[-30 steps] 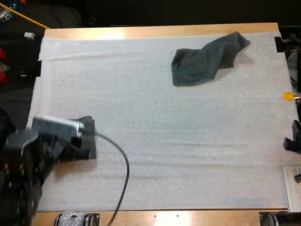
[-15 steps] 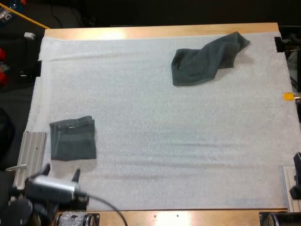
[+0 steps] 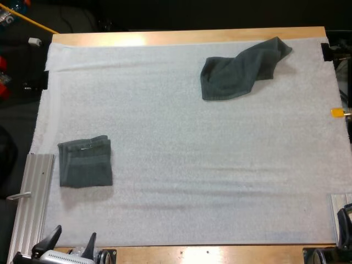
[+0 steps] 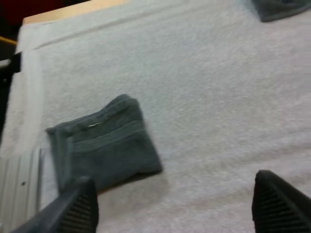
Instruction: Pick towel from pile, fold and stack
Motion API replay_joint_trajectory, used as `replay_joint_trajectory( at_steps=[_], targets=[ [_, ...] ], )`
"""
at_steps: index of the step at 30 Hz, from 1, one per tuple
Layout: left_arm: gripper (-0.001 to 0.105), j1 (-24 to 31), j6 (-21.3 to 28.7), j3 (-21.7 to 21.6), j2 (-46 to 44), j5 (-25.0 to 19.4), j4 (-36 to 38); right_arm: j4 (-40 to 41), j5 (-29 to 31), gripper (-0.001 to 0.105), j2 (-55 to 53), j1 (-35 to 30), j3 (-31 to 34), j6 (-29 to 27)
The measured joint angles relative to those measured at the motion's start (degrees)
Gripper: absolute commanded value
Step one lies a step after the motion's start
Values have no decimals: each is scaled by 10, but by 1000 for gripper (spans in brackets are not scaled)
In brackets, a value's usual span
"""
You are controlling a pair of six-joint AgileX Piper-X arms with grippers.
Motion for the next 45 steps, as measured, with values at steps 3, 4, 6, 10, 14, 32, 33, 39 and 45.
replay_joint_trajectory(
  at_steps=[3, 4, 6, 10, 14, 32, 33, 39, 45],
  targets=[
    [63, 0, 0, 3, 0, 23, 0, 17, 12, 70, 0, 0, 0, 0],
    [63, 0, 0, 6, 0, 29, 0, 18, 15, 70, 0, 0, 0, 0],
    [63, 0, -2, 15, 0, 42, 0, 18, 16, 70, 0, 0, 0, 0],
    [63, 1, -9, 30, 0, 60, 1, 18, 16, 70, 0, 0, 0, 0],
    [63, 1, -8, 49, 0, 61, -1, -5, 18, 70, -2, 0, 9, -4],
    [63, 1, -8, 192, 1, 64, -335, -197, 20, 70, 0, 0, 149, -4],
    [63, 1, -8, 199, 1, 64, -336, -197, 20, 70, 0, 0, 154, -4],
    [63, 1, -8, 242, 1, 64, -336, -199, 20, 70, 0, 0, 177, -4],
    [63, 1, -8, 248, 1, 64, -320, -201, 20, 70, 0, 0, 196, -4]
  ],
)
